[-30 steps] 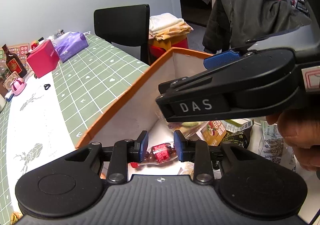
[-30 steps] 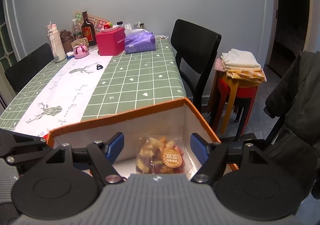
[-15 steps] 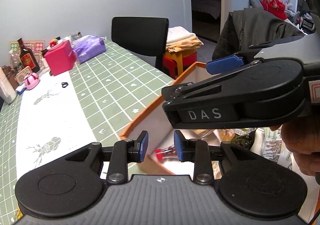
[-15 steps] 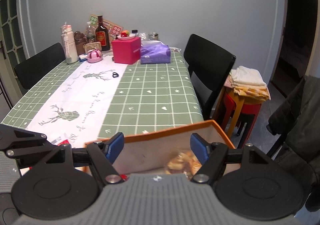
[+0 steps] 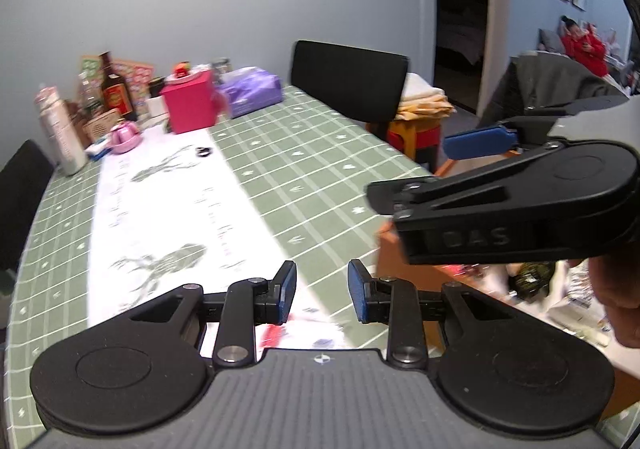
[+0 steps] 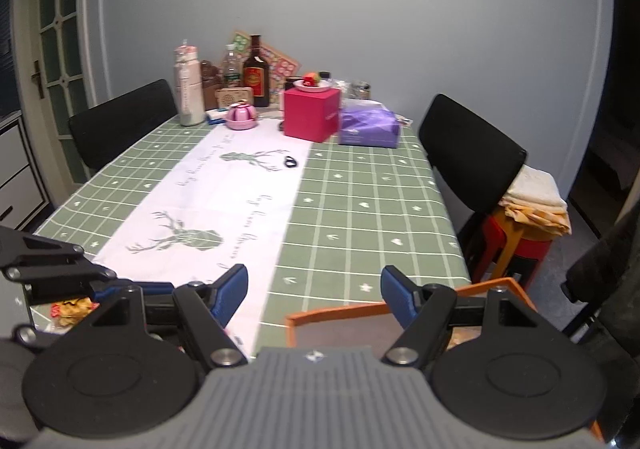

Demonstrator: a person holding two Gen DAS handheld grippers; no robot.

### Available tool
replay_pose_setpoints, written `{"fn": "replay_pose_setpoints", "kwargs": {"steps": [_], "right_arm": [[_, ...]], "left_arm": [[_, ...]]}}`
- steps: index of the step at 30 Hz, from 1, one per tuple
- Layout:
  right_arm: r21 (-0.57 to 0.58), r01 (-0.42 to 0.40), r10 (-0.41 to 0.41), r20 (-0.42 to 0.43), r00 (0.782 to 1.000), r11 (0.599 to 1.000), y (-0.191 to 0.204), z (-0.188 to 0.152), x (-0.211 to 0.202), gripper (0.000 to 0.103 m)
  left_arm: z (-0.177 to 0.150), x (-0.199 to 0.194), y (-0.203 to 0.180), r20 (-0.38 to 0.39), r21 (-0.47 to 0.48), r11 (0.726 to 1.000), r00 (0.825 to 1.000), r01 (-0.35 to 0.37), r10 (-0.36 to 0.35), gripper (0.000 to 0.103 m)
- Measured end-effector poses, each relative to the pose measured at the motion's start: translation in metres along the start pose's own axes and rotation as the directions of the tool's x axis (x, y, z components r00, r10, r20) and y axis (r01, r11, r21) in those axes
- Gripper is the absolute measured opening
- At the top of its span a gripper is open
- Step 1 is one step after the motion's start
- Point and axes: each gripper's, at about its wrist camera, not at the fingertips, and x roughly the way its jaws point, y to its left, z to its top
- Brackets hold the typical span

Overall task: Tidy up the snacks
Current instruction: 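Move both open tools back over the snacks on the table, then grasp yellow waffle bag with left tool while right tool grasps white hawthorn-ball pack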

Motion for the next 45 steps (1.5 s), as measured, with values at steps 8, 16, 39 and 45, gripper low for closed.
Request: {"fn": "replay_pose_setpoints", "kwargs": {"steps": [8, 16, 39, 45], "right_arm": [[-0.006, -0.056, 0.056, -0.009, 0.998, 0.998, 0.043, -0.007, 0.017, 0.075], [0.010, -0.070, 0.070, -0.063, 0.996, 0.998, 0.081, -0.034, 0.054, 0.075], [0.306, 0.042, -0.022, -0.066, 0.998, 0.951, 0.089, -0.119, 0.083, 0.091], [0.326, 0.026, -0.002, -0.073, 0.997, 0.945, 0.087, -0.126, 0.091, 0.092]], "left_arm": [[-0.032, -0.011, 0.077, -0.013, -0.146, 0.985, 0.995, -0.095, 0.094, 0.042], [-0.074, -0.026, 0.136, -0.016, -0.308, 0.938, 0.987, -0.159, 0.162, 0.046], [-0.122, 0.007, 0.178, -0.053, -0.313, 0.932, 0.983, -0.184, 0.177, 0.091], [-0.124, 0.035, 0.174, -0.115, -0.188, 0.966, 0.981, -0.177, 0.158, 0.095]]}}
